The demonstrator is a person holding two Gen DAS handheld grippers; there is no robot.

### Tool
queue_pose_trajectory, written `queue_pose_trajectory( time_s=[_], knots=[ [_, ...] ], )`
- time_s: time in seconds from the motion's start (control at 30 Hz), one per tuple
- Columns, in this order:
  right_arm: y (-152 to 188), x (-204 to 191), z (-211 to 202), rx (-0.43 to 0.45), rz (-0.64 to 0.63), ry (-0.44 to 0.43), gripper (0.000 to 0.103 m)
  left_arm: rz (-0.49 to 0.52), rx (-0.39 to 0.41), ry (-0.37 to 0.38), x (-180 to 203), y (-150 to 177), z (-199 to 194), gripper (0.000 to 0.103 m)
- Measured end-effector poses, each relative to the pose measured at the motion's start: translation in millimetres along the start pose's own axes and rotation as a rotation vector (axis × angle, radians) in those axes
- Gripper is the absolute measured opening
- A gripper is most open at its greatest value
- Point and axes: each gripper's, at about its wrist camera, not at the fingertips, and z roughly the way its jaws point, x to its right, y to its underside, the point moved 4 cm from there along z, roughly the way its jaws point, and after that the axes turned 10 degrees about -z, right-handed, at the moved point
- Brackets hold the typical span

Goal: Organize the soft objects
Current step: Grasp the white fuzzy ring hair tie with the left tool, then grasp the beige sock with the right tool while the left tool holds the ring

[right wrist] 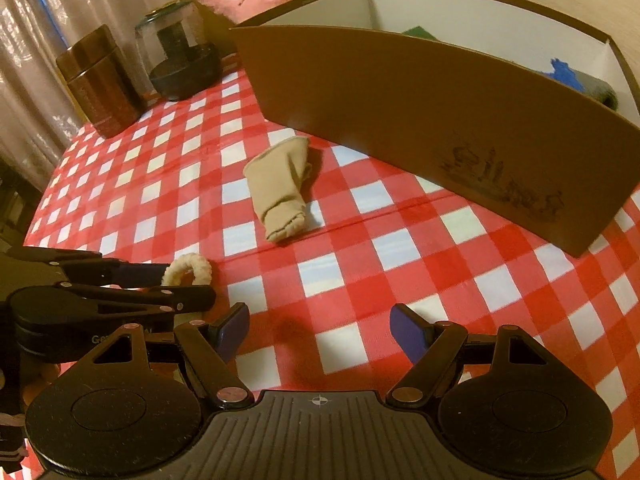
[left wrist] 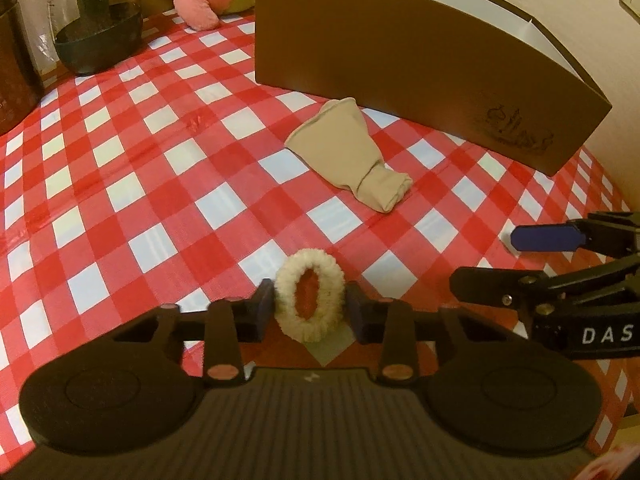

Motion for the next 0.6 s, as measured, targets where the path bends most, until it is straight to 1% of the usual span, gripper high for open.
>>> queue_pose_trajectory(
  time_s=[0.03, 0.07, 0.13, 0.23, 0.37, 0.43, 0.47, 0.5, 0.6],
  knots=[
    [-0.8, -1.1, 1.3, 0.001, -0.004, -0.002, 0.078, -0.001, -0.001, 0.0, -1.4, 0.4, -0.7, 0.024],
    [-1.9, -2.5, 2.8, 0.001, -0.01, -0.005, 0.078, -0.004, -0.002, 0.004, -3.0, 0.3, -1.3, 0.021],
    [-4.2, -4.9, 5.5, 0.005, -0.02, -0.01, 0.078, -0.013, 0.0, 0.007, -6.1, -0.3, -3.2, 0.019],
    [-9.6, -9.0, 8.9, 0.025, -0.053, -0.017, 0.078, -0.022, 0.021, -0.016, -12.6, -2.7, -7.9, 0.019],
    [-19.5, -14.0, 15.8, 0.065, -0.119, 0.003, 0.077, -0.066, 0.045, -0.045, -28.0, -10.1, -13.3, 0.019],
    [-25.3, -16.0, 20.6, 0.087, -0.148, 0.008, 0.071, -0.081, 0.049, -0.059, -34.5, -13.7, -14.0, 0.019],
    [-27.8, -16.4, 23.9, 0.09, -0.162, 0.01, 0.064, -0.088, 0.049, -0.063, -37.2, -15.1, -14.3, 0.019],
    [-30.3, -16.8, 28.0, 0.09, -0.174, 0.01, 0.061, -0.094, 0.05, -0.067, -39.4, -16.2, -14.6, 0.019],
    [-36.6, -17.9, 40.5, 0.092, -0.195, 0.009, 0.056, -0.106, 0.043, -0.068, -42.4, -17.4, -14.9, 0.019]
  ],
)
